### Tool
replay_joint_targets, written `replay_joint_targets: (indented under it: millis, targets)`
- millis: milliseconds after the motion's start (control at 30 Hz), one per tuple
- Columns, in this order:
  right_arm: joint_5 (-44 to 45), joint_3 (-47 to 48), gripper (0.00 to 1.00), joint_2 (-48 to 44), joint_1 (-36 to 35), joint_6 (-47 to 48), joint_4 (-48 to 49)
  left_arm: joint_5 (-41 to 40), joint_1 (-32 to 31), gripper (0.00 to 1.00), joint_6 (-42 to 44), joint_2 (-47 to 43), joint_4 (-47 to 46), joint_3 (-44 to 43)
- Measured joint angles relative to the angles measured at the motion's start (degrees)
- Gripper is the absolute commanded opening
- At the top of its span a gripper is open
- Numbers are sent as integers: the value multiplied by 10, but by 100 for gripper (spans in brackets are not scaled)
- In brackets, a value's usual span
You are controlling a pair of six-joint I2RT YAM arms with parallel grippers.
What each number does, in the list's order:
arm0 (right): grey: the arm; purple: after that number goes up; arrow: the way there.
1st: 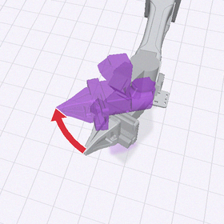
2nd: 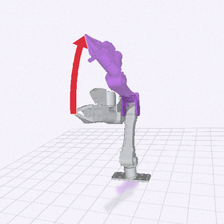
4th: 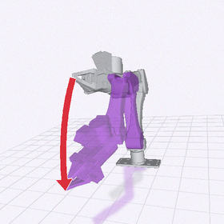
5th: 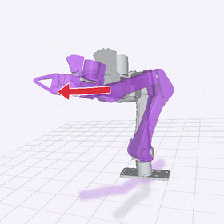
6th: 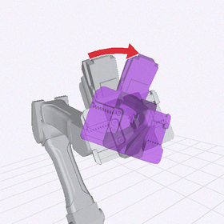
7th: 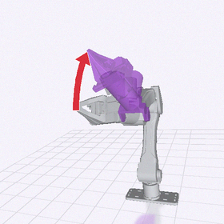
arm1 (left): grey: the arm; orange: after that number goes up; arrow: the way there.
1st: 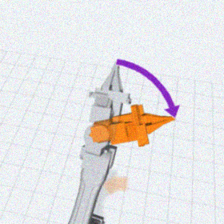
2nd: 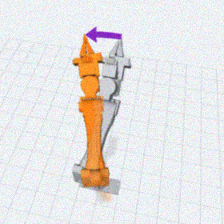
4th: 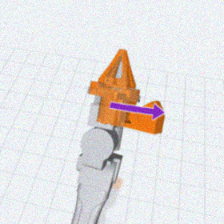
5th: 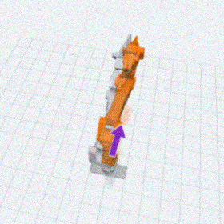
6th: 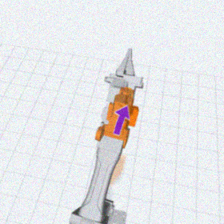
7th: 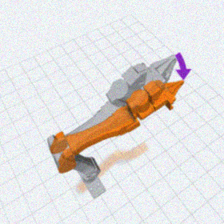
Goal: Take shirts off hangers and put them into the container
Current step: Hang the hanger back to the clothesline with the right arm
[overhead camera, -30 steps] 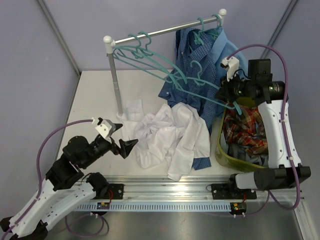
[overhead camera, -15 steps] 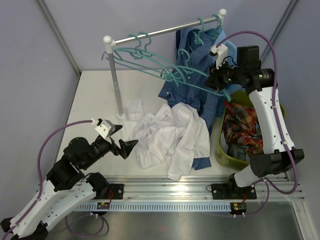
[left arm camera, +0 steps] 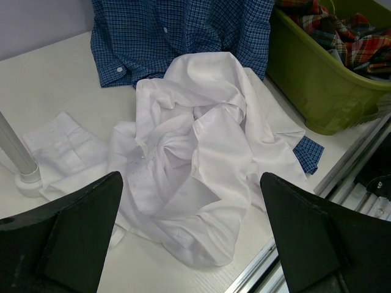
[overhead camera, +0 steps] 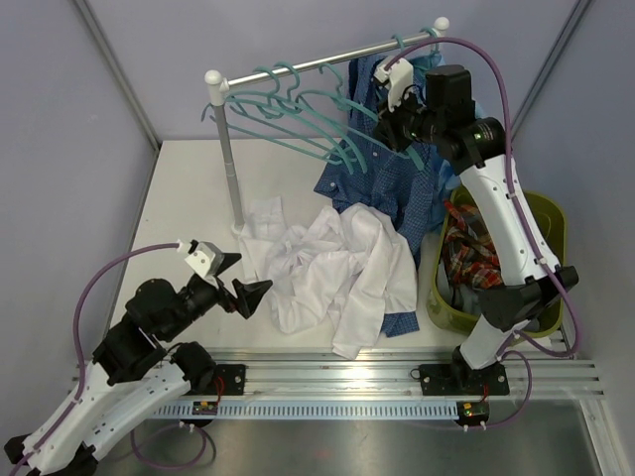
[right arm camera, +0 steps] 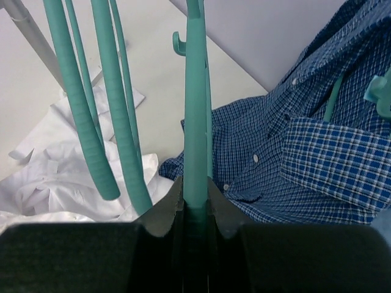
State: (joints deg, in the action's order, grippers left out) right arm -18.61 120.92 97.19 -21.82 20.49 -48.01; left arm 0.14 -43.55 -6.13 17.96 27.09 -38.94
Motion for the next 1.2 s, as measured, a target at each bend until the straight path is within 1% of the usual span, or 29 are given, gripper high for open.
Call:
replay_joint_targets:
  millis: [267, 467, 600, 767, 900, 1000, 1133, 1167, 1200]
  targets:
    - [21, 55, 0, 34, -42, -10, 11, -6, 0, 99, -11, -4, 3, 1]
    - [31, 68, 0, 36, -47, -24, 24, -6, 0, 99, -18, -4, 2, 3]
    - [33, 86, 0, 54, -47, -36, 36, -6, 0, 99, -26, -3, 2, 12]
    - [26, 106, 0, 98, -52, -49, 37, -6, 0, 99, -38, 23, 3, 12]
    - [15, 88, 0, 111, -62, -49, 35, -5, 0, 99, -57, 57, 1, 20]
    - [11, 61, 11, 95, -66, -48, 47, -5, 0, 99, -71, 77, -3, 38]
    - [10, 22, 31, 57, -66, -43, 53, -5, 0, 99, -89, 118, -21, 58]
    - [10, 16, 48, 50, -66, -42, 51, -5, 0, 99, -91, 128, -25, 59]
    - [10, 8, 53, 41, -66, -42, 49, -5, 0, 99, -94, 147, -34, 60]
